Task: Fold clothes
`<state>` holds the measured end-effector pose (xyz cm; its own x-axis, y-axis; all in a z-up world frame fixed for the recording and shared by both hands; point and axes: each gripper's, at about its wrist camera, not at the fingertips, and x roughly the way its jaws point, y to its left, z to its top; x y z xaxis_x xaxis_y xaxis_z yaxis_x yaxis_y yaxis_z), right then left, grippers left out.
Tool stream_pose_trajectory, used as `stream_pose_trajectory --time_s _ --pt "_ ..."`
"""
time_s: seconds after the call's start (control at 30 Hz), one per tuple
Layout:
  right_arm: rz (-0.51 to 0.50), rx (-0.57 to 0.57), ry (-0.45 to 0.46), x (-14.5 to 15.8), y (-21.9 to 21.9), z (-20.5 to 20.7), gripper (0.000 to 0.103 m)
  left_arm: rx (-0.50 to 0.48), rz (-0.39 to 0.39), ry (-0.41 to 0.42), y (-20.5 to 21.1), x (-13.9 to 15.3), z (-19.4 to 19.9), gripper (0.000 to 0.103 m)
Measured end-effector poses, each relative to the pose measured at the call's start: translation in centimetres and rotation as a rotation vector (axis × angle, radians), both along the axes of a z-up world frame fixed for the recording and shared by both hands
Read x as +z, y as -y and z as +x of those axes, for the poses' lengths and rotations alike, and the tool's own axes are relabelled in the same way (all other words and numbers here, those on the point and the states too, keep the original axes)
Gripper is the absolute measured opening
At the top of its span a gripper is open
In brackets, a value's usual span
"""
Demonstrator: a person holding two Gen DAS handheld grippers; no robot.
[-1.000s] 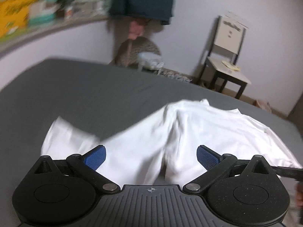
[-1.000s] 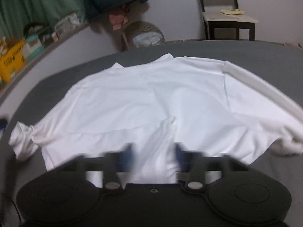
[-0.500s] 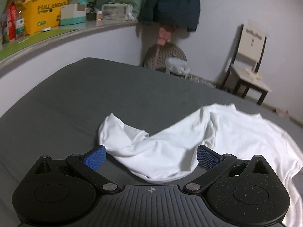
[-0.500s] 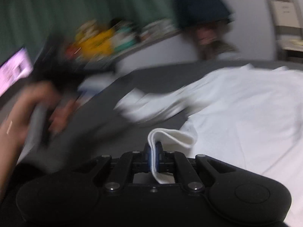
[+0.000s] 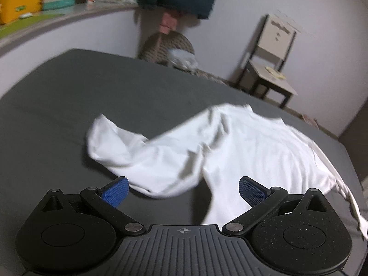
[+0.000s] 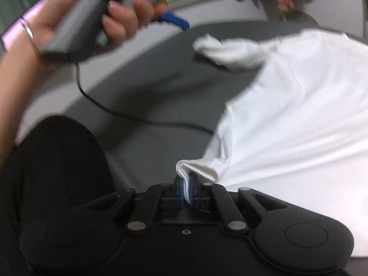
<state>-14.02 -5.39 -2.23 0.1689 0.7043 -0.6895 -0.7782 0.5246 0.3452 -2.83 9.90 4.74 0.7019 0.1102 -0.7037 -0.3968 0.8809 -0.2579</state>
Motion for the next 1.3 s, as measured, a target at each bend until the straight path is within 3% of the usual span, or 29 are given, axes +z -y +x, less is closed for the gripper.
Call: stream_pose_trajectory --time_s 0.03,0.1,0.13,0.23,0.33,0.47,0.6,0.73,0.83,0.93,0.97,1.13,1.23,1.3 --pt "-0.003 -0.017 -0.013 -0.3 0.2 0.0 0.014 -0.023 -0.01 -0.013 0.4 -0.4 0.3 0.102" --pt "0.031 -0.055 -0.036 0.4 1.3 0.1 0.042 -0.066 -0.019 -0.039 1.3 -1.2 0.9 0.102" --pt "0.051 -0.081 -0.039 0.9 2.1 0.1 0.046 -0.077 -0.009 -0.042 1.7 -1.2 1.0 0.102" --pt "0.094 -0.269 0.075 3.3 7.3 -0.3 0.049 -0.094 0.03 -0.031 2.8 -1.0 1.0 0.102" --pt "-0.006 -0.578 0.203 4.8 14.3 1.3 0.05 -0.109 0.021 -0.013 3.5 -0.8 1.1 0.102" --pt "-0.085 -0.834 0.218 4.9 24.1 5.8 0.05 -0.144 -0.07 0.007 4.1 -1.3 1.4 0.102" --pt "-0.019 -0.793 0.115 3.6 31.1 9.0 0.049 -0.171 -0.137 0.021 4.9 -2.2 1.8 0.102" --pt "0.025 -0.617 0.141 2.3 32.8 11.4 0.047 -0.179 -0.122 0.04 5.6 -2.6 1.8 0.102" --pt "0.095 -0.521 0.014 1.3 33.1 14.3 0.047 -0.191 -0.116 0.051 5.9 -2.9 1.8 0.102" --pt "0.096 -0.515 -0.07 0.2 33.2 15.4 0.021 -0.215 -0.121 0.041 6.4 -3.3 2.3 0.102" --pt "0.091 -0.519 -0.084 0.1 33.1 15.4 0.004 -0.228 -0.116 0.038 6.7 -3.5 2.4 0.102" --pt "0.117 -0.588 -0.077 2.7 34.0 11.8 0.004 -0.313 -0.049 0.012 8.6 -3.8 2.6 0.102" --pt "0.158 -0.676 -0.134 5.3 35.9 7.7 0.004 -0.349 -0.028 -0.001 9.5 -3.6 2.6 0.102" --pt "0.134 -0.728 -0.192 6.3 36.4 5.0 0.003 -0.37 -0.027 -0.006 9.9 -3.6 2.5 0.102"
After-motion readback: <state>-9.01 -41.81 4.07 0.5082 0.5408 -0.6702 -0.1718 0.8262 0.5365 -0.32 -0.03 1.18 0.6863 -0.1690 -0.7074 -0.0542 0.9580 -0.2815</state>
